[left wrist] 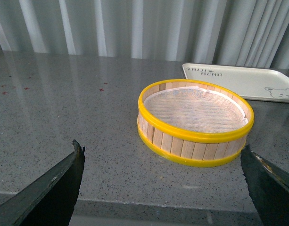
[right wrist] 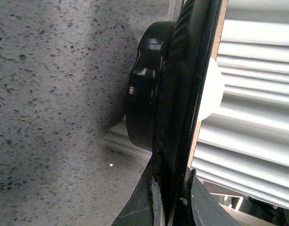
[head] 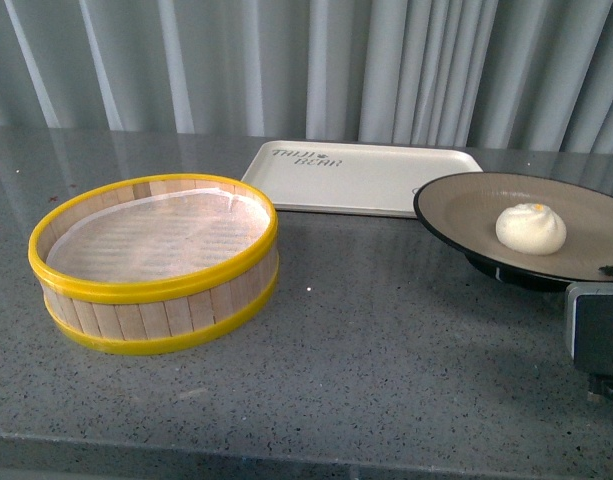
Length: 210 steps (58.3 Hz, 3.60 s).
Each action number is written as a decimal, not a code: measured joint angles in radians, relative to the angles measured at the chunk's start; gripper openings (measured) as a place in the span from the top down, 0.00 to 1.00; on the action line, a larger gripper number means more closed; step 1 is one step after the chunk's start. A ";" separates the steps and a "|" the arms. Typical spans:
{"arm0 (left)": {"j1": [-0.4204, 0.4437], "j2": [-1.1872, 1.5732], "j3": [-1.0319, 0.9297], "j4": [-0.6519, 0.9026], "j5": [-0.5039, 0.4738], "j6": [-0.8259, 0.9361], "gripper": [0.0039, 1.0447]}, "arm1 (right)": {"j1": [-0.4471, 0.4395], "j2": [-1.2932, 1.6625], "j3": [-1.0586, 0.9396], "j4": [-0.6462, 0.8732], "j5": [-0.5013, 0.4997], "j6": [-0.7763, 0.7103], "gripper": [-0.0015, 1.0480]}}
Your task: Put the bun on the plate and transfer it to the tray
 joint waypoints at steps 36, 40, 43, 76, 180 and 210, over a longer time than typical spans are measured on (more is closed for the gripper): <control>0.000 0.000 0.000 0.000 0.000 0.000 0.06 | -0.079 0.174 0.388 -0.128 -0.192 -0.027 0.97; 0.000 0.000 0.000 0.000 0.000 0.000 0.06 | -0.076 0.212 0.437 -0.142 -0.193 -0.016 0.97; 0.000 0.000 0.000 0.000 0.000 0.000 0.06 | -0.076 0.233 0.464 -0.150 -0.193 -0.010 0.97; 0.000 0.000 0.000 0.000 0.000 0.000 0.06 | -0.077 0.457 0.788 -0.308 -0.196 -0.005 0.97; 0.000 0.000 0.000 0.000 0.000 0.000 0.06 | -0.003 0.621 1.035 -0.425 -0.129 0.099 0.27; 0.000 0.000 0.000 0.000 0.000 0.000 0.06 | 0.099 0.152 0.737 -0.587 0.050 1.023 0.08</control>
